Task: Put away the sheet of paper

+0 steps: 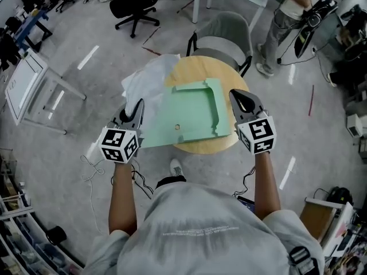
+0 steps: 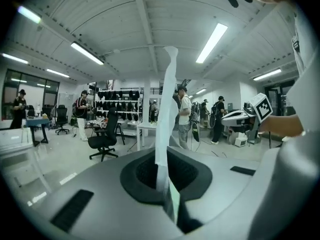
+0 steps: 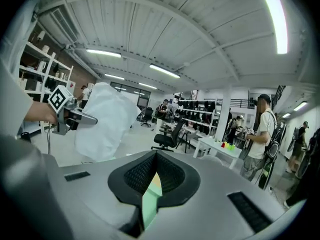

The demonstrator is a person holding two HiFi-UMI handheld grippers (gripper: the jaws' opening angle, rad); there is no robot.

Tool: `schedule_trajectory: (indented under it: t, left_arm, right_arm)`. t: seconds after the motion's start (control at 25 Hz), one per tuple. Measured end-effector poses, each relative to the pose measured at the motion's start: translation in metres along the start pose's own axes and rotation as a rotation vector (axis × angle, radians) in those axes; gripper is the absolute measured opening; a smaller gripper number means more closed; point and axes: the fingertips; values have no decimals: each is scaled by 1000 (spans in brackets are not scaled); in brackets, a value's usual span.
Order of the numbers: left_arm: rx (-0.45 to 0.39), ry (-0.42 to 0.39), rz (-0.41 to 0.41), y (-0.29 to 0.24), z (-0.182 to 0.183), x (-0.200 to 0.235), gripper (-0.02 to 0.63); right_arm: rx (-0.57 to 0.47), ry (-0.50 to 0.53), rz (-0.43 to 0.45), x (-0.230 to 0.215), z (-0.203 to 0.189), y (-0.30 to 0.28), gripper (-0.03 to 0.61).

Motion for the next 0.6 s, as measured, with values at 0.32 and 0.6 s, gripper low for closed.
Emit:
schedule_trajectory:
  t: [0.32, 0.6]
  left_arm:
    - [-7, 279, -28, -15, -22, 49, 18]
    - [23, 627, -4, -17, -88, 77, 18]
  right_arm:
    - [21, -176, 15, 9, -11, -52, 26]
    - [132, -190, 45, 24, -55, -70, 26]
Point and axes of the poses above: the fingertips, and each gripper's own axes: y backward along the fingers, x to its left, z out of its top, and after that the axes turned 11 degrees about -x, right-handed
